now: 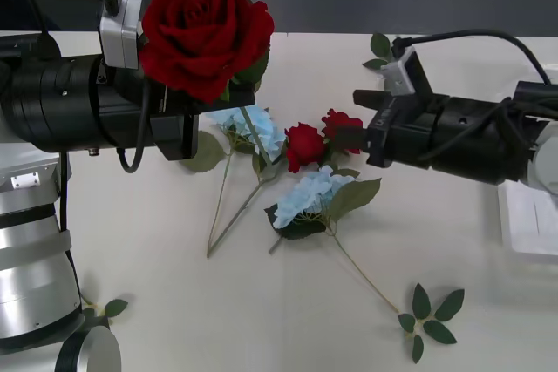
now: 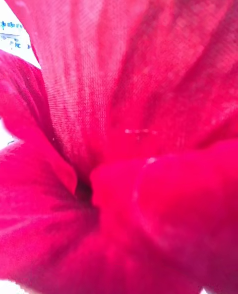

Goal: Put the red flowers into the right box and the blue flowers into the left box

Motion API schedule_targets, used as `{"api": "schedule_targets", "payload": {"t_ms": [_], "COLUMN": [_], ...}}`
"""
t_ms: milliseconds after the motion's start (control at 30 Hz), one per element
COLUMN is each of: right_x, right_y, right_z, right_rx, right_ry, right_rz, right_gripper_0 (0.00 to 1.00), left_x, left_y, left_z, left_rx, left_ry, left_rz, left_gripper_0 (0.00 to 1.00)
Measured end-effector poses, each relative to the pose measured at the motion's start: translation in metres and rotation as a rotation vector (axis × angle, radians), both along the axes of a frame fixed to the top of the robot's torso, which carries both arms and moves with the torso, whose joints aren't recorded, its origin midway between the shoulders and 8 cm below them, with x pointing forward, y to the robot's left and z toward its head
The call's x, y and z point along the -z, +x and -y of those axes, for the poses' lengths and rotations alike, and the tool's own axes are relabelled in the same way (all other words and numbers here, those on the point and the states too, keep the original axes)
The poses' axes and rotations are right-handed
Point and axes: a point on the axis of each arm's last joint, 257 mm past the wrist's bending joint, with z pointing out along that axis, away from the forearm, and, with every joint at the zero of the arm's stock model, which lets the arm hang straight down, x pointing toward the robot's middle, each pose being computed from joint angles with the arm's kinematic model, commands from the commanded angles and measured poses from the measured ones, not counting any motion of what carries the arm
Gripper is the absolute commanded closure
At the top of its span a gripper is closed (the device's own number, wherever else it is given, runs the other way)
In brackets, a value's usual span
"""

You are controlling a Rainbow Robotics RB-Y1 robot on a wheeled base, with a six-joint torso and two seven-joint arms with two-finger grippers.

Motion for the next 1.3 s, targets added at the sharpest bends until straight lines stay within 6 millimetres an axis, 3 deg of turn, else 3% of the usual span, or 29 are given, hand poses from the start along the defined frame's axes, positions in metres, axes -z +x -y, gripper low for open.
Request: {"api": "schedule_targets", "payload": {"t_ms": [233,500,767,933,1267,1300], "right_x": [-0.008,-0.001,0.004,-0.002,-0.006,-0.006], "right_y": [-0.050,-0.070,-0.078,-0.079,-0.057,-0.056], "right_z": [-0.054,-0.071,-0.102,-0.122,-0.141,-0.142], "right_rx": [-0.146,-0.209,-0.221,-0.230,-0.195,-0.194], "right_ry": [0.085,0.088,0.115,0.142,0.179,0.181], "right_rz": [-0.034,-0.032,-0.005,0.020,0.038,0.036], "right_gripper_0": [0.25,0.25,0.25,0.25,0.25,0.33], "left_x": [0.000,0.000,0.000,0.000,0.000,0.000], "left_y": [0.000,0.000,0.000,0.000,0.000,0.000], "left_z": [0.000,0.000,0.000,0.000,0.000,0.000], "left_rx": [0.000,0.000,0.000,0.000,0.000,0.000], "left_ry": [0.000,0.000,0.000,0.000,0.000,0.000], "left_rz": [0.000,0.000,0.000,0.000,0.000,0.000], "left_gripper_0": [1.00,1.00,1.00,1.00,1.00,1.00]}}
